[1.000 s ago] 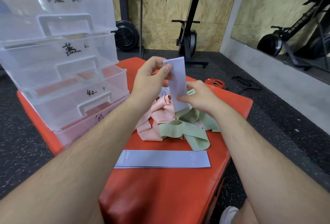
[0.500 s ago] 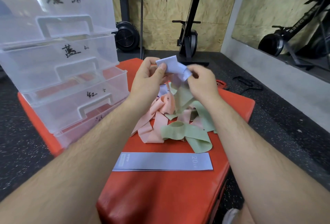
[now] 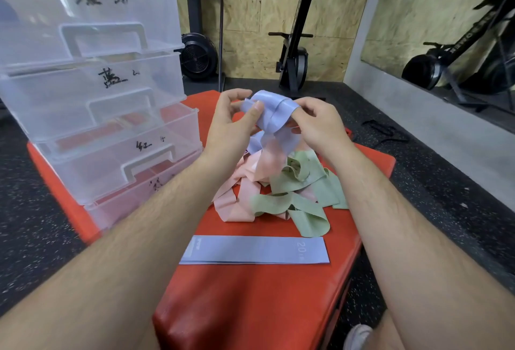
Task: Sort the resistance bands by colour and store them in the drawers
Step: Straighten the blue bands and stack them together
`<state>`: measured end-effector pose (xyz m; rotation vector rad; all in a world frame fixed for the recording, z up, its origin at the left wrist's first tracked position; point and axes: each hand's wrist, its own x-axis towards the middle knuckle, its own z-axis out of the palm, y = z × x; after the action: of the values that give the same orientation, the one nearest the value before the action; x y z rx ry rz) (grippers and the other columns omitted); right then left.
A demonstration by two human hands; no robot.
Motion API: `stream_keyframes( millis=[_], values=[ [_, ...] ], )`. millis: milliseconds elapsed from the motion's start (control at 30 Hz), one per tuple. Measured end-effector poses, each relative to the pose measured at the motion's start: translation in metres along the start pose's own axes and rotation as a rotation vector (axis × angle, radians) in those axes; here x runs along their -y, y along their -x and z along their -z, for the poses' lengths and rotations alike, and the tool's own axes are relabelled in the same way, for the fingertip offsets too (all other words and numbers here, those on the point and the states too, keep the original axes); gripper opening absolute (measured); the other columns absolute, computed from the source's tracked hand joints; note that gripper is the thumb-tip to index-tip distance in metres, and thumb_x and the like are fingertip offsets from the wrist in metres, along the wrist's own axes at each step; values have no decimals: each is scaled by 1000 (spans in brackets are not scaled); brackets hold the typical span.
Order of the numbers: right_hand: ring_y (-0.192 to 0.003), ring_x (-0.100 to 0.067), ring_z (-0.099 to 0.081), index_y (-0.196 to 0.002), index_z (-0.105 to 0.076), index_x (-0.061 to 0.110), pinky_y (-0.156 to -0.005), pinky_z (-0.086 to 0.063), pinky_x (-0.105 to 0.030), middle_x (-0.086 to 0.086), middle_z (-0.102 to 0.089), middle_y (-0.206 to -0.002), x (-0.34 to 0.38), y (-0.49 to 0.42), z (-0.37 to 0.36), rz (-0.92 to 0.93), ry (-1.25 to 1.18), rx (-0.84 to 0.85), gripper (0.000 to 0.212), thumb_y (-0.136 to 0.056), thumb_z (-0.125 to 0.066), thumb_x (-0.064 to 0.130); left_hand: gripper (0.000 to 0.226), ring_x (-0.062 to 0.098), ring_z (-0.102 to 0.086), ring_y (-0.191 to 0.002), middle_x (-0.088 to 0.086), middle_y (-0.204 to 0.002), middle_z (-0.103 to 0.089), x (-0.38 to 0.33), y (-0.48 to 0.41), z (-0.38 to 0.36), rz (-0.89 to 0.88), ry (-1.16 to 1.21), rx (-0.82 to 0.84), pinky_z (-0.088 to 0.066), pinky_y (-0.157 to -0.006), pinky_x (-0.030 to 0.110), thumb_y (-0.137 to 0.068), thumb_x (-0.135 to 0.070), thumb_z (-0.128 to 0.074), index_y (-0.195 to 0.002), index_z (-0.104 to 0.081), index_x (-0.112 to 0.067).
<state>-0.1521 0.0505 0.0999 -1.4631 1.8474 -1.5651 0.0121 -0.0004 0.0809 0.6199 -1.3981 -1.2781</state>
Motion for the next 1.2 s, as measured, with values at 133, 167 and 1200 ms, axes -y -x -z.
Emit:
stream_keyframes(
  millis=[133,167,1200],
  values=[
    [-90,-16,-74,-101,-73,12,-85,-61,-40,-5,-77,-96,6,2,1,-65,-153,12,19,-98,-56,20,31,24,-62,-113,-3,-121,-59,-1,-2,-5,125,165,-147,-52,-99,48,-84,-45,-62,-113,-55,-36],
    [-90,-15,-74,-102,-73,12,-86,-62,-39,-5,-77,-97,6,1,2,-84,-206,6,18,-98,-57,20,29,23,-65,-105,-3,-118,-59,-1,-4,-5,170,234,-214,-53,-95,43,-87,-44,-57,-113,-55,-33],
    [-91,-16,-72,-121,-53,4,-87,-57,-29,-15,-70,-112,-42,1,39,-558,-584,-274,19,-105,-51,13,16,31,-59,-68,10,-69,-58,-31,4,20,325,-94,21,-38,-67,38,-77,-24,-47,-69,-55,-11]
  ],
)
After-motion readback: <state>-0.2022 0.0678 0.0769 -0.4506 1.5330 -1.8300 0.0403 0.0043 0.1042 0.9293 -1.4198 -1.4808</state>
